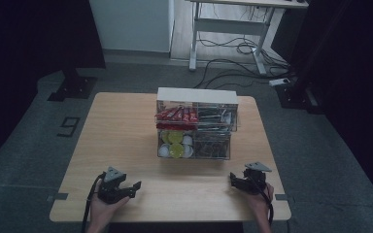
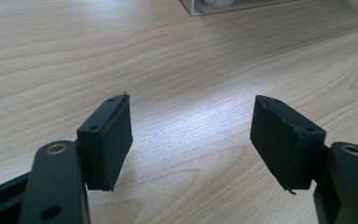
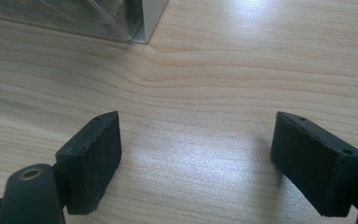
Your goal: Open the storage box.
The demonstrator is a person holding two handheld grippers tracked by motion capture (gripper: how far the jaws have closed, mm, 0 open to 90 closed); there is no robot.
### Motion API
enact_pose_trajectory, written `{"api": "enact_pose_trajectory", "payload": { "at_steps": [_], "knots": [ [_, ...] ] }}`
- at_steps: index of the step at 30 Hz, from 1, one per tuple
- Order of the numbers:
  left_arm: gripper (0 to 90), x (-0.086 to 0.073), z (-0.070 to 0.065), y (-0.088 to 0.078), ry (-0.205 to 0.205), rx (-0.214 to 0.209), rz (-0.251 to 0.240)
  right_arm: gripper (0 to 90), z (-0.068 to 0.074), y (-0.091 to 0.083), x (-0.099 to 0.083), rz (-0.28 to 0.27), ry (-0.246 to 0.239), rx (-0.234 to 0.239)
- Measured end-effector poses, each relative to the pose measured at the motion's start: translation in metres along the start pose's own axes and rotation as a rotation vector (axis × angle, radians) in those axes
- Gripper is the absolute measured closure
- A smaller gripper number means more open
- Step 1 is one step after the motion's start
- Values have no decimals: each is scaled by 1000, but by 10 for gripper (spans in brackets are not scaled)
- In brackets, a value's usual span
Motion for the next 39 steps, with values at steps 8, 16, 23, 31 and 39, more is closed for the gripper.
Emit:
{"api": "enact_pose_trajectory", "payload": {
  "at_steps": [8,16,23,31,39],
  "knots": [
    [296,0,-3,1,3,-9,5,269,-1,-3,-1,-14,14,20],
    [296,-1,0,0,-4,-5,2,454,-2,-9,1,-41,48,79],
    [297,-1,1,-1,-7,-1,2,540,-4,-18,5,-79,66,104],
    [297,-1,1,0,-9,2,6,644,-5,-31,12,-125,66,112],
    [298,-1,1,0,-8,2,7,767,-1,-42,17,-148,62,146]
  ]
}}
Point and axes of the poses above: each handheld gripper's, and its own axes: y roughly forward along the jaws, x roughly out of its top, z roughly to its left, the point moved 6 cm from there along y, roughly forward along the jaws, and after that the axes turned 13 degrees about y, right-handed, at the moved point
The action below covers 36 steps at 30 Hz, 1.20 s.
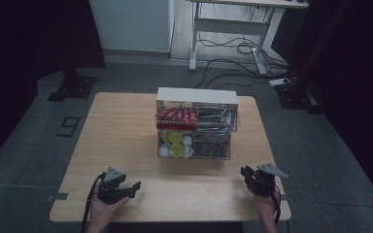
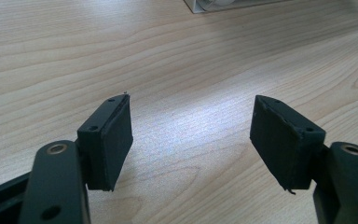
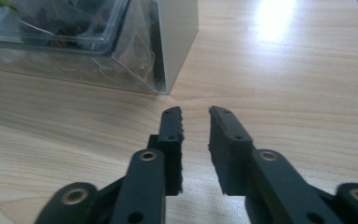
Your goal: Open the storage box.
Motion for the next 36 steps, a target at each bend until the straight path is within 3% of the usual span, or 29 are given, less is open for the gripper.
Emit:
{"api": "enact_pose_trajectory", "payload": {
  "at_steps": [8,22,25,36],
  "knots": [
    [298,-1,-1,2,3,-3,10,879,10,-6,5,-21,4,64],
    [297,-1,-4,4,5,-10,16,891,21,-21,23,-84,11,123],
    [296,0,-4,2,-24,-45,1,890,27,-23,27,-92,15,140],
    [297,1,-2,-1,-22,-26,-6,893,46,-21,38,-95,-16,177]
  ]
}}
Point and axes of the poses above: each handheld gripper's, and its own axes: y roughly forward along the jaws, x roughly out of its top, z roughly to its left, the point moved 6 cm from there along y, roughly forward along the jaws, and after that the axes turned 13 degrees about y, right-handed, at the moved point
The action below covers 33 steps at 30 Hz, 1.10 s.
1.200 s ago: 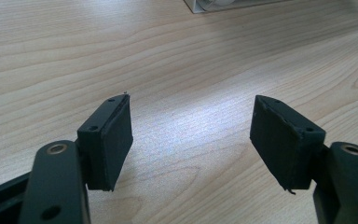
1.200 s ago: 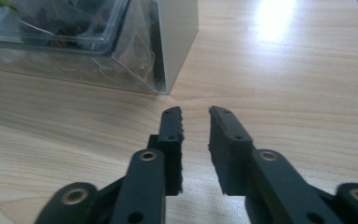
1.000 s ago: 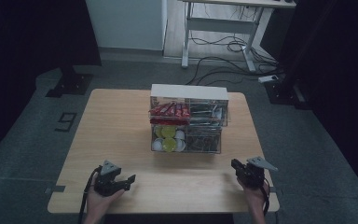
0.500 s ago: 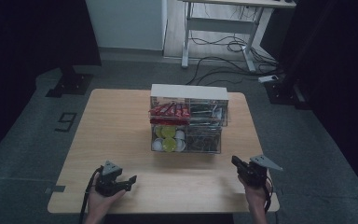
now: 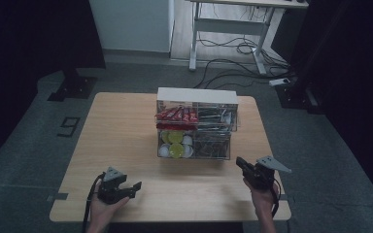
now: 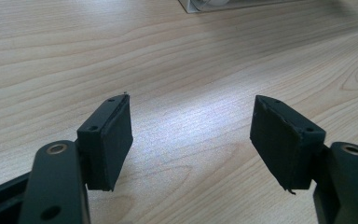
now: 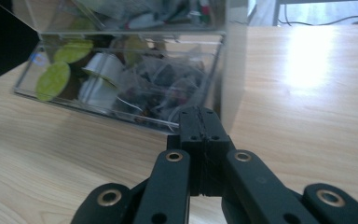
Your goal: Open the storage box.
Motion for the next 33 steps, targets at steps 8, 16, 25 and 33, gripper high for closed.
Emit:
{"api": "enact_pose_trajectory", "payload": {
  "at_steps": [8,16,25,33],
  "knots": [
    [297,0,0,0,-2,2,-1,893,18,14,2,15,-20,40],
    [297,0,-1,0,4,2,2,893,25,18,1,11,-36,73],
    [297,0,-4,3,11,-2,9,893,34,27,-6,32,-61,84],
    [297,-1,-7,5,20,-9,18,893,44,35,-14,48,-75,97]
  ]
}}
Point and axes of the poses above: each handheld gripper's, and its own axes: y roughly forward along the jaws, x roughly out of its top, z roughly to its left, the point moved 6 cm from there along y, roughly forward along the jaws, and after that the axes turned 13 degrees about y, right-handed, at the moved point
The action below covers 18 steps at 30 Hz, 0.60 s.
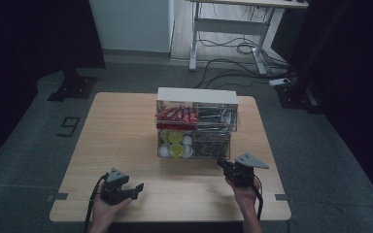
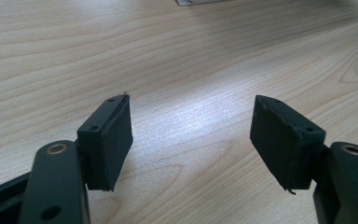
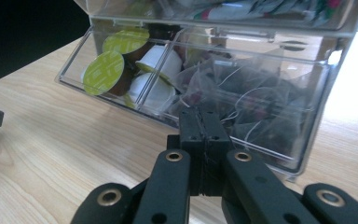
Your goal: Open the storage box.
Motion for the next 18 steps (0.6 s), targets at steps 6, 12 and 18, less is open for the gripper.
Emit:
{"api": "enact_pose_trajectory", "payload": {
  "at_steps": [6,12,18],
  "knots": [
    [297,0,0,0,1,0,1,893,0,8,-7,20,9,6],
    [297,-1,-1,2,2,-3,4,892,-2,18,-16,51,13,1],
    [297,0,0,0,1,0,-4,892,-3,24,-23,80,12,-2]
  ]
}}
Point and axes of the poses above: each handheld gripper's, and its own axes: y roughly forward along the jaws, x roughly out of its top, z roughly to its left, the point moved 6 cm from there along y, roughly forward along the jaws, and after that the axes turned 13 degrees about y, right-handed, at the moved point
